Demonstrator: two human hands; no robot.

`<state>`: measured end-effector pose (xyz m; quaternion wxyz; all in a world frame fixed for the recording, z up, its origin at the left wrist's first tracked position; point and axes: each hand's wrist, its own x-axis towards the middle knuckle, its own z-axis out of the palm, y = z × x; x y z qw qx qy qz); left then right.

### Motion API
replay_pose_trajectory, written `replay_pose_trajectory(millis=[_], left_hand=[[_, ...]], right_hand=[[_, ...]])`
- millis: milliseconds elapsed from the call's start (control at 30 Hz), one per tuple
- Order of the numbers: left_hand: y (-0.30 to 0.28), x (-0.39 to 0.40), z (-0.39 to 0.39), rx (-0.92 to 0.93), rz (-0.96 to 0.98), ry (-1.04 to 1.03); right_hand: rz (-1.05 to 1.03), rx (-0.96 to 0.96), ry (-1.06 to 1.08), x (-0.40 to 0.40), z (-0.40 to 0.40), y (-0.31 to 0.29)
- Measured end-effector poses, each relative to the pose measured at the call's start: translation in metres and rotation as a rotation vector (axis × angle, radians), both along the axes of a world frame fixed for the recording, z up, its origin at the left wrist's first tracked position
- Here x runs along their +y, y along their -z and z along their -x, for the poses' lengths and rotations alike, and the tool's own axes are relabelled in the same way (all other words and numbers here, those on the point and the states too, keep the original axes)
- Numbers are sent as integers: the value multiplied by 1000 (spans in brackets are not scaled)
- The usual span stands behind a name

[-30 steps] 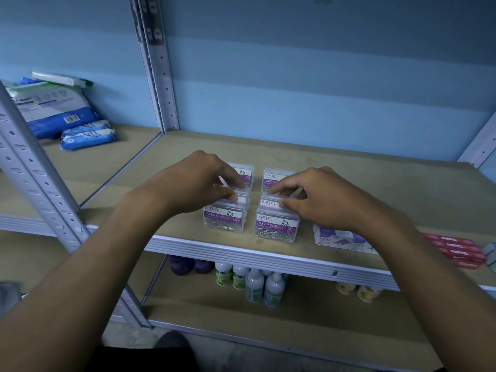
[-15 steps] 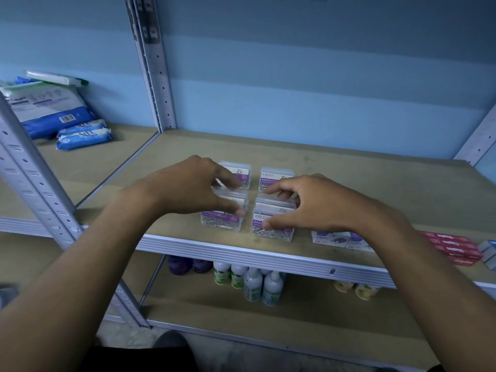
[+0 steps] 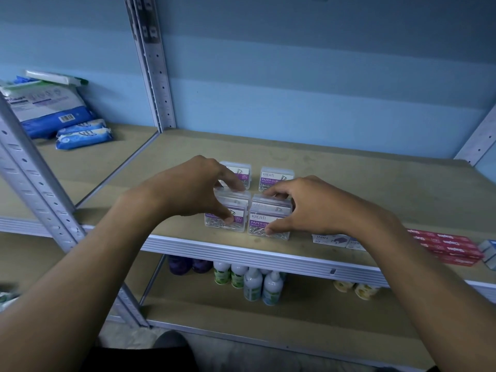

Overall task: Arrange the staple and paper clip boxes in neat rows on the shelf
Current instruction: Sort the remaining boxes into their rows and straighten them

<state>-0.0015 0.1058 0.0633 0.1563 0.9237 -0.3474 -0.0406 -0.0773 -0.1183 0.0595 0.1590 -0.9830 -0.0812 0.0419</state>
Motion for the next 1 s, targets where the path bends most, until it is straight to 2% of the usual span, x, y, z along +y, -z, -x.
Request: replay_pose_trajectory(millis=[400, 467, 633, 867, 1000], left_hand=[[-2, -1, 3, -68, -40, 28], [-4, 0, 1, -94, -2, 28], [-3, -6, -12, -174, 230, 30], [18, -12, -50, -202, 162, 2], [23, -19, -64, -117, 217, -25]], right_hand=[[-1, -16, 3, 0, -3, 1], [-80, -52, 23, -3, -4, -3], [-194, -213, 88, -13, -16, 0], [-149, -252, 154, -26, -46, 24], [-167, -249, 198, -26, -57, 32]])
